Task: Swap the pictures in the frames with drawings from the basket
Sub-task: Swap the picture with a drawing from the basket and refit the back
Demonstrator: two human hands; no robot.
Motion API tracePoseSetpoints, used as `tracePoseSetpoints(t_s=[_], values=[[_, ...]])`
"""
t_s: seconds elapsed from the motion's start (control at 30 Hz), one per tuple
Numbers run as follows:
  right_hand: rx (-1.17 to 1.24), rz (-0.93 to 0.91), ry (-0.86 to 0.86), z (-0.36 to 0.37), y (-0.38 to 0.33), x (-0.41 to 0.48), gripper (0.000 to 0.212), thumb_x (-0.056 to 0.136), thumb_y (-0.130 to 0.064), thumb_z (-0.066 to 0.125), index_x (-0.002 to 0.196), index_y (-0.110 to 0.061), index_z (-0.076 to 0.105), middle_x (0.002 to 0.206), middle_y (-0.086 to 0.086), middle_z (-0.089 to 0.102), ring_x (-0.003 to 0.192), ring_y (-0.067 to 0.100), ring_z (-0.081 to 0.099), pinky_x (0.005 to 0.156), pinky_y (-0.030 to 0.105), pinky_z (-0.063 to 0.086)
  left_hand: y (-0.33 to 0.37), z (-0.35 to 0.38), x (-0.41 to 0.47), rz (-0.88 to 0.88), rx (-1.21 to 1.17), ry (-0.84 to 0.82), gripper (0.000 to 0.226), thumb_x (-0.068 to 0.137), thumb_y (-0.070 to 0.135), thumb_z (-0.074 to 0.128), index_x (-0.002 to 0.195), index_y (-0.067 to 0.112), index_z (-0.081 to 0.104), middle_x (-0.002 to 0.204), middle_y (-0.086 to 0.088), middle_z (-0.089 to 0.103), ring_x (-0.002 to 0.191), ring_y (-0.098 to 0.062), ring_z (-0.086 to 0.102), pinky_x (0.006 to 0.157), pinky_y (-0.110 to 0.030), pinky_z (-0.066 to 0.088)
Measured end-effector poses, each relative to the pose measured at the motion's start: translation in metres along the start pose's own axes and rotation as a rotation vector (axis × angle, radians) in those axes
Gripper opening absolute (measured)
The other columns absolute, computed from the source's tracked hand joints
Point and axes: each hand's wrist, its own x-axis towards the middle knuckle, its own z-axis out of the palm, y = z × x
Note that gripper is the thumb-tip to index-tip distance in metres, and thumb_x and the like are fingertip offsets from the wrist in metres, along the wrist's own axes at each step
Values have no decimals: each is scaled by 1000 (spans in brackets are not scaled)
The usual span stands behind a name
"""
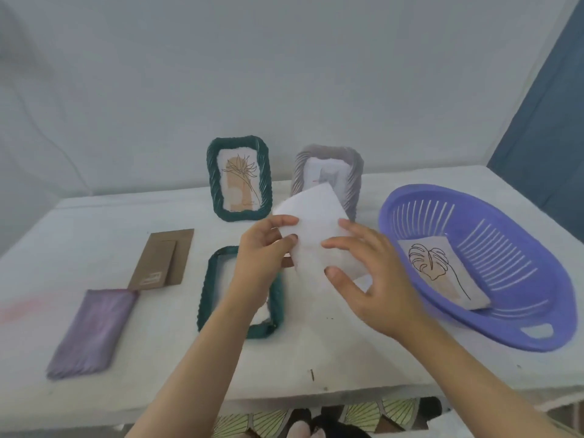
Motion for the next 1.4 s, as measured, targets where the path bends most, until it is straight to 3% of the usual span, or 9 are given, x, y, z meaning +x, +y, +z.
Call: tracePoseSetpoints(t_s=[0.1, 0.27, 0.47, 0.53, 0.77, 0.93, 1.1, 1.2, 1.4], values=[[115, 139, 74, 26, -1, 9, 18, 83, -28, 62, 100, -32, 64, 121, -14, 53, 112, -1, 45, 94, 6, 29, -5, -39, -3, -51, 64, -18, 28, 86, -9, 52, 88, 16, 64, 79, 0, 68, 73, -15, 63, 55, -24, 52], [561, 463, -86, 62, -10, 18, 26, 80, 0, 65, 87, -24, 68, 77, -3, 67, 72, 7, 60, 72, 16, 47, -16, -89, -8, -124, 160, -22, 27, 86, -8, 52, 90, 14, 65, 77, 2, 69, 70, -13, 63, 57, -24, 53], [540, 564, -133, 98, -15, 22, 25, 75, -2, 70, 81, -26, 69, 72, 2, 64, 68, 14, 59, 67, 23, 48, -28, -119, -3, -157, 278, -11, 23, 85, -3, 57, 92, 17, 66, 79, 6, 70, 74, -11, 66, 68, -25, 54], [477, 549, -136, 105, -16, 25, 24, 76, -3, 70, 82, -26, 68, 71, -2, 62, 67, 12, 58, 68, 18, 48, -33, -125, 2, -125, 414, 45, 20, 82, 3, 63, 90, 21, 66, 82, 2, 67, 74, -13, 64, 71, -26, 53], [179, 430, -149, 121, -14, 33, 20, 79, -5, 65, 92, -22, 66, 77, -6, 60, 63, 4, 53, 64, 4, 43, -47, -133, 17, -63, 756, 96, 17, 78, 12, 70, 89, 24, 65, 87, -2, 62, 75, -11, 57, 61, -14, 42], [46, 370, -224, 128, -9, 32, 22, 81, -5, 62, 99, -18, 65, 80, -3, 59, 66, 6, 52, 68, 14, 44, -55, -137, 16, 25, 866, 43, 20, 79, 8, 65, 95, 20, 65, 99, -2, 61, 87, -14, 57, 77, -20, 42], [-70, 289, -238, 134, -7, 27, 28, 83, -11, 60, 110, -20, 62, 98, -10, 52, 78, 4, 44, 77, 16, 35, -64, -142, 16, 158, 1224, 54, 26, 84, 28, 62, 110, 27, 65, 125, 6, 58, 126, -18, 40, 111, -34, 20], [-115, 261, -246, 134, -7, 24, 37, 85, -17, 57, 121, -23, 56, 114, -9, 57, 93, 4, 36, 81, 18, 31, -66, -144, 13, 110, 1229, 19, 39, 86, 35, 59, 124, 29, 55, 139, 8, 47, 139, -19, 25, 116, -39, 4], [-127, 248, -251, 136, -5, 22, 40, 85, -21, 57, 125, -26, 55, 123, -13, 58, 97, 4, 35, 82, 19, 32, -68, -148, 7, 64, 1059, -6, 45, 87, 27, 58, 131, 27, 48, 135, 4, 52, 142, -16, 20, 118, -38, -2]])
